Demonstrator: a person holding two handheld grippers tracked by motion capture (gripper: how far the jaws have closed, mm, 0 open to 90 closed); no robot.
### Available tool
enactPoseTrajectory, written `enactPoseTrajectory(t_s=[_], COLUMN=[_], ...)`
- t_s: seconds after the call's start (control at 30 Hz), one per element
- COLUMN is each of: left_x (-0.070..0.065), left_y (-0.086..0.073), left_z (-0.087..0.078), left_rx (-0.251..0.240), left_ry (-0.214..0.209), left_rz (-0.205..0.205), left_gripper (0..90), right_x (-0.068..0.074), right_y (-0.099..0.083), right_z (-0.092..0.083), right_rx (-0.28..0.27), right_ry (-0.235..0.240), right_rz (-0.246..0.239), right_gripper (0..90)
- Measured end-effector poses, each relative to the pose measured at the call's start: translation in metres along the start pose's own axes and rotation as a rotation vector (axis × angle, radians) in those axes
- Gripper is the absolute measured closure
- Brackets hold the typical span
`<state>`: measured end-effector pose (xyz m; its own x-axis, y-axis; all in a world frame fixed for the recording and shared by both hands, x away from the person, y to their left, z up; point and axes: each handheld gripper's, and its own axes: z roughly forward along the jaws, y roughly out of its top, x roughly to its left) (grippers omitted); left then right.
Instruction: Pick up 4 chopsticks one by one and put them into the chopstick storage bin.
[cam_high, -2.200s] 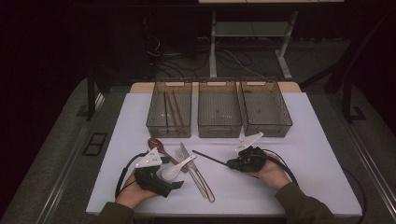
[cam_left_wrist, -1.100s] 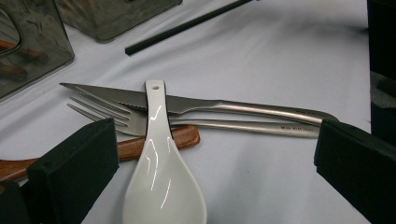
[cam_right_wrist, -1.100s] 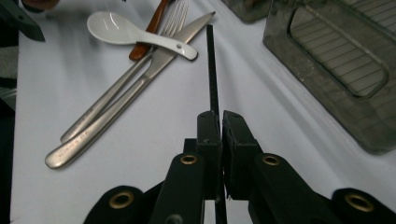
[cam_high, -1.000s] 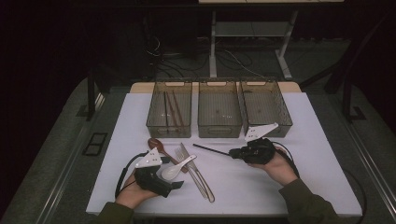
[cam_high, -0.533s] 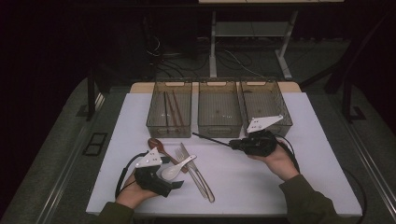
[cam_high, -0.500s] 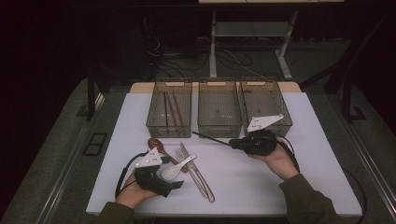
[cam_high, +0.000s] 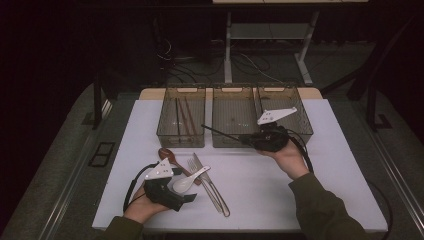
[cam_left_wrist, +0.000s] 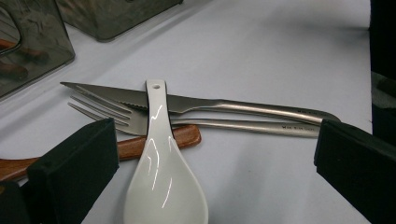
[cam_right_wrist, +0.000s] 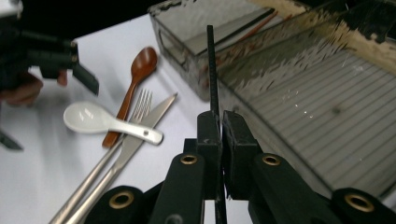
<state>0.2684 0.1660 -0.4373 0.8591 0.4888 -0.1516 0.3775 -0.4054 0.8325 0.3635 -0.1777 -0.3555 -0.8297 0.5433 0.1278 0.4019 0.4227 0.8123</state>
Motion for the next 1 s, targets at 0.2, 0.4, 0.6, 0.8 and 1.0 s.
enactPoseTrajectory(t_s=[0.2, 0.4, 0.6, 0.8, 1.0], left_x=[0.000, 0.000, 0.000, 0.000, 0.001], left_y=[0.000, 0.000, 0.001, 0.001, 0.000], left_z=[0.000, 0.000, -0.001, -0.001, 0.000], left_rx=[-0.002, 0.001, -0.006, -0.003, 0.007], left_ry=[-0.002, 0.000, 0.000, -0.005, -0.006], left_rz=[-0.001, -0.001, 0.000, 0.002, 0.003], left_gripper=[0.0, 0.0, 0.0, 0.0, 0.0], right_x=[-0.004, -0.008, -0.014, -0.016, -0.014], right_y=[0.020, 0.038, 0.054, 0.069, 0.084], right_z=[0.010, 0.023, 0.039, 0.059, 0.083], right_rx=[0.000, 0.016, 0.032, 0.047, 0.065], right_ry=[-0.023, -0.057, -0.090, -0.106, -0.116], right_rz=[0.015, 0.026, 0.044, 0.050, 0.053], right_gripper=[86.4, 86.3, 86.4, 86.4, 86.3])
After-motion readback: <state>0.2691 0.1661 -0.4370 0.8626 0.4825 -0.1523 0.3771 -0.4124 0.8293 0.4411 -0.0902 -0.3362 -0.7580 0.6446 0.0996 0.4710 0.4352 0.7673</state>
